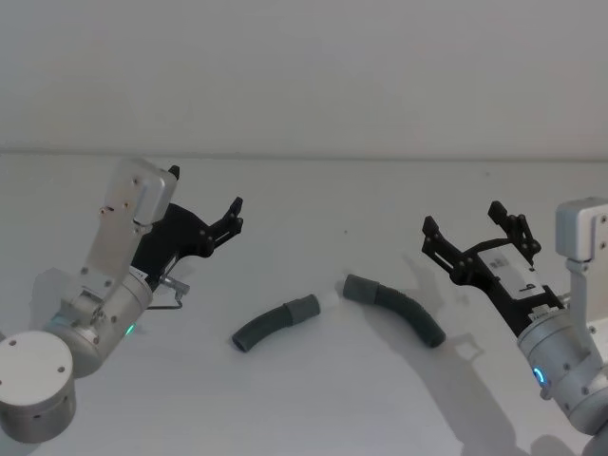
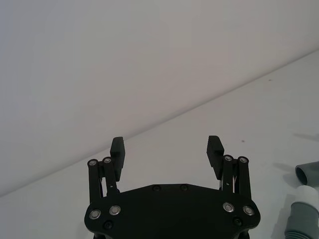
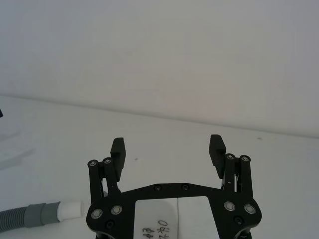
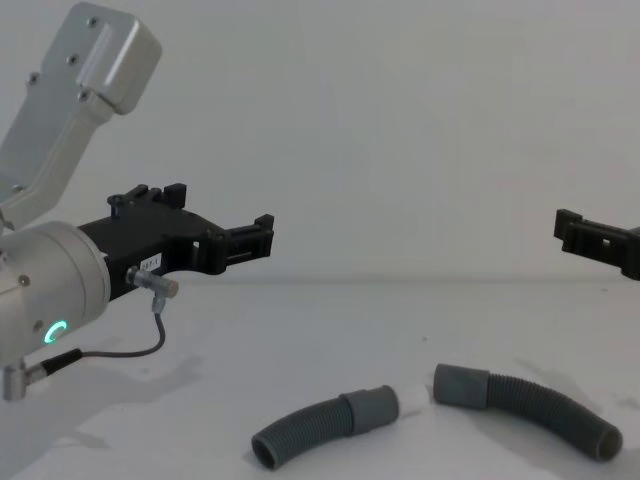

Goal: Use both hands to pick up one end of the pipe from the table, align the ends, and insert them.

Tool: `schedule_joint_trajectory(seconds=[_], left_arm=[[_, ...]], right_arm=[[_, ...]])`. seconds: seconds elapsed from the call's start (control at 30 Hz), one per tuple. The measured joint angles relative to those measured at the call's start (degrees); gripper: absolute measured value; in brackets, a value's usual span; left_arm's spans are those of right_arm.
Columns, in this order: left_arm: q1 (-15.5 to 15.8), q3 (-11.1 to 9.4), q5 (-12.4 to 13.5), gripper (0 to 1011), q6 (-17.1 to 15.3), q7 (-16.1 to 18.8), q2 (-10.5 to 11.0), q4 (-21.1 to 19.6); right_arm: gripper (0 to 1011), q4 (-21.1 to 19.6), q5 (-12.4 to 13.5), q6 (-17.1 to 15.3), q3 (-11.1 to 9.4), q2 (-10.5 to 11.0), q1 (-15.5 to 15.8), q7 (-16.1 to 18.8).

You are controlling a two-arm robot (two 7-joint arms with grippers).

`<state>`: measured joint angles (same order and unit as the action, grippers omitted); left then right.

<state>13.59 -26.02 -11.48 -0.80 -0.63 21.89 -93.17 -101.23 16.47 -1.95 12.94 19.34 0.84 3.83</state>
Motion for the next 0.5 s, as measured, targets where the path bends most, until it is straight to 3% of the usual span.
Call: schedule_joint_trajectory(seconds=[0.5], left_arm=[[0.0,0.0,0.0,1001,0.0,0.0,0.0,0.0]], right_arm=[[1001,0.0,0.0,0.0,0.0,0.0,0.0,0.0]])
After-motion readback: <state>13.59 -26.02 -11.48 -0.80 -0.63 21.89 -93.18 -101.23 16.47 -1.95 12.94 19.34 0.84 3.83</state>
